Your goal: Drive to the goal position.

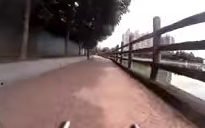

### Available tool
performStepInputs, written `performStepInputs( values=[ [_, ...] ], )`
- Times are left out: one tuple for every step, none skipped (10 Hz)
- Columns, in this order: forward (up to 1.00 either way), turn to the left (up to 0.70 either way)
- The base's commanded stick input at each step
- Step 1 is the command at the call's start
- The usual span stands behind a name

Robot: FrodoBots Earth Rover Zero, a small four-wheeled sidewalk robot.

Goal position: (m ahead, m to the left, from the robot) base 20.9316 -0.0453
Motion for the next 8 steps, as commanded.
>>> performStepInputs(
  values=[
    [1.00,0.00],
    [1.00,0.00],
    [1.00,0.00],
    [1.00,0.00],
    [1.00,0.00],
    [1.00,0.00],
    [1.00,0.00],
    [1.00,0.00]
  ],
)
